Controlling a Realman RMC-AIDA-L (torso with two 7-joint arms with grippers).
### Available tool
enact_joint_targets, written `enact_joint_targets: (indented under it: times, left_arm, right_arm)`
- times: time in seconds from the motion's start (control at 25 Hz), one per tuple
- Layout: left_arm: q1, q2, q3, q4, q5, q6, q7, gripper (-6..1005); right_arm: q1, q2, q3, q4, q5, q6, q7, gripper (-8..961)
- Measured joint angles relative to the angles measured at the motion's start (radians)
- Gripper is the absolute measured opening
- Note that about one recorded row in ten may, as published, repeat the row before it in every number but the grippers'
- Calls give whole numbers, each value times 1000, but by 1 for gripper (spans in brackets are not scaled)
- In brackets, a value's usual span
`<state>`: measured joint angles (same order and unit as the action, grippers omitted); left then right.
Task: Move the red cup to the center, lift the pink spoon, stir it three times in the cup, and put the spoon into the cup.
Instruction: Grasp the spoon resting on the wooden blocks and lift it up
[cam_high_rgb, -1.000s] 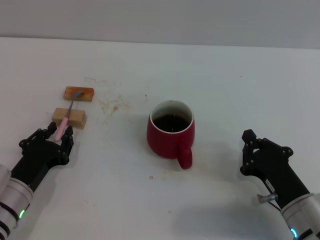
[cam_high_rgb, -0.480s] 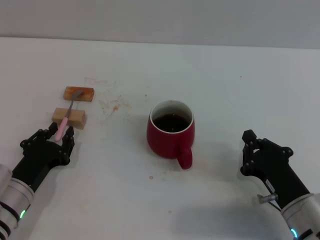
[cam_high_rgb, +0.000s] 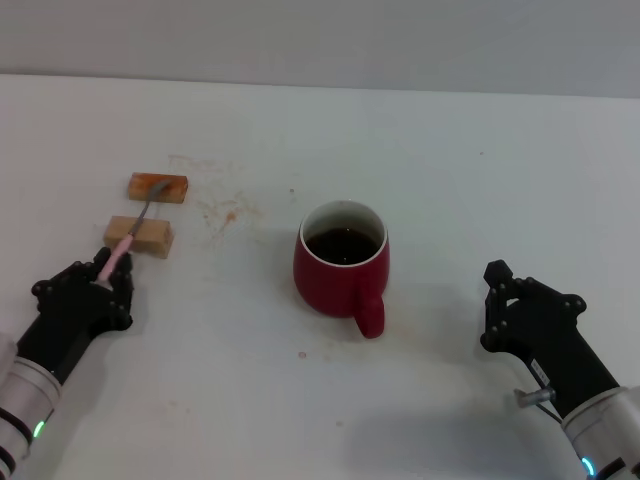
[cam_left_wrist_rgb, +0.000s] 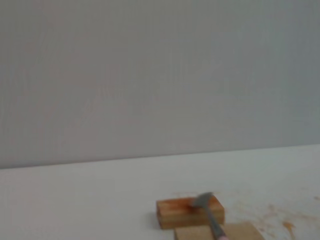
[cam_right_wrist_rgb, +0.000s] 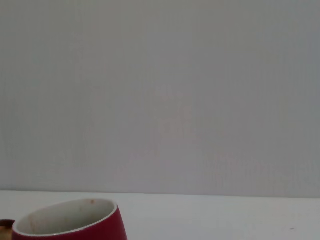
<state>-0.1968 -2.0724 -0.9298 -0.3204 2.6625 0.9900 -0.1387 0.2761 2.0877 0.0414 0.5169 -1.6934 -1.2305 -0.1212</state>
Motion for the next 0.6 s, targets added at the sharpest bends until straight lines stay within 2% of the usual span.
enact_joint_targets:
  times: [0.4, 0.6]
  left_arm:
    - [6, 1, 4, -9, 6, 50, 8, 160]
    - [7, 6, 20, -16, 8, 108, 8, 155]
  right_arm:
    - [0, 0, 0, 0, 0, 3, 0, 0]
    - [0, 0, 0, 0, 0, 3, 0, 0]
